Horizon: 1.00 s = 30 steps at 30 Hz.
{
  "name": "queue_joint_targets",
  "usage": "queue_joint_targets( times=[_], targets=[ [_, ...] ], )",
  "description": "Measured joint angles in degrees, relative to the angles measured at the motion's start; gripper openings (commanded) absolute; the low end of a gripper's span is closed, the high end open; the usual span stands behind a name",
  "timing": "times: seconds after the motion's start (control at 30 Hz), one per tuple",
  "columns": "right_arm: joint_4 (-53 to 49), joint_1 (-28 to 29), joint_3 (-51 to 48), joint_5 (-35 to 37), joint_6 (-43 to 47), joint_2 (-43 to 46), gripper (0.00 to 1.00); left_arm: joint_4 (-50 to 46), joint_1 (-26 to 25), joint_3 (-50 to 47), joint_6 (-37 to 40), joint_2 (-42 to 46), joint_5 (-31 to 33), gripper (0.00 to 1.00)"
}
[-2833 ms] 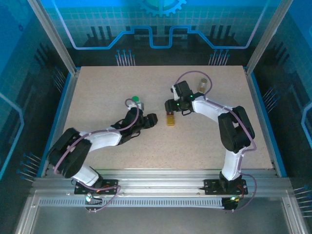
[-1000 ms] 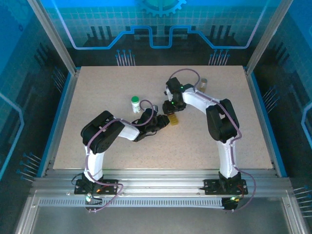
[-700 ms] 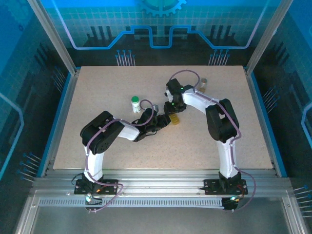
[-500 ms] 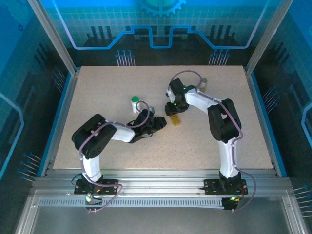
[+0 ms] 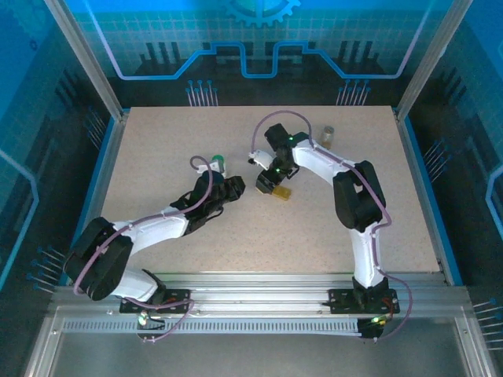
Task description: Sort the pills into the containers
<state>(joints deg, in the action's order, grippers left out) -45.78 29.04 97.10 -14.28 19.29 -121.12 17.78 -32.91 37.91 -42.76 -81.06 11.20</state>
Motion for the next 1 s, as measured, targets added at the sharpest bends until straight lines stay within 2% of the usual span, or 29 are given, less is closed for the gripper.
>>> queue_joint_targets(
  times=[0.1, 0.2, 0.37, 0.43, 0.67, 0.87, 1.0],
  targets=[
    [1.1, 0.1, -2.3, 0.4, -2.2, 2.6, 0.51, -1.8, 0.1, 0.0, 3.5, 0.1, 0.4, 0.45],
    [5.4, -0.7, -7.9, 2.7, -10.0, 8.3, 0.51, -3.2, 0.1, 0.7, 8.5, -0.2, -0.6, 0.48],
    [19.3, -6.3, -28.1, 5.8, -30.7, 22.2, 0.5, -2.9, 0.1, 3.9, 17.5, -2.1, -3.3, 0.48],
    [23.7, -7.5, -35.1, 7.0, -37.1, 25.2, 0.5, -2.9, 0.1, 4.9, 19.7, -2.4, -3.5, 0.48],
    [37.7, -7.6, -47.5, 7.0, -53.0, 26.2, 0.48, -2.3, 0.1, 6.1, 22.8, -2.5, -3.5, 0.48],
    [46.1, -7.7, -48.1, 3.1, -58.4, 23.7, 0.46, -2.3, 0.1, 6.1, 23.8, -2.5, -3.5, 0.49],
    [48.0, -7.7, -47.9, 1.7, -59.3, 21.4, 0.41, -2.6, 0.1, 6.1, 25.3, -2.5, -3.6, 0.49]
  ],
)
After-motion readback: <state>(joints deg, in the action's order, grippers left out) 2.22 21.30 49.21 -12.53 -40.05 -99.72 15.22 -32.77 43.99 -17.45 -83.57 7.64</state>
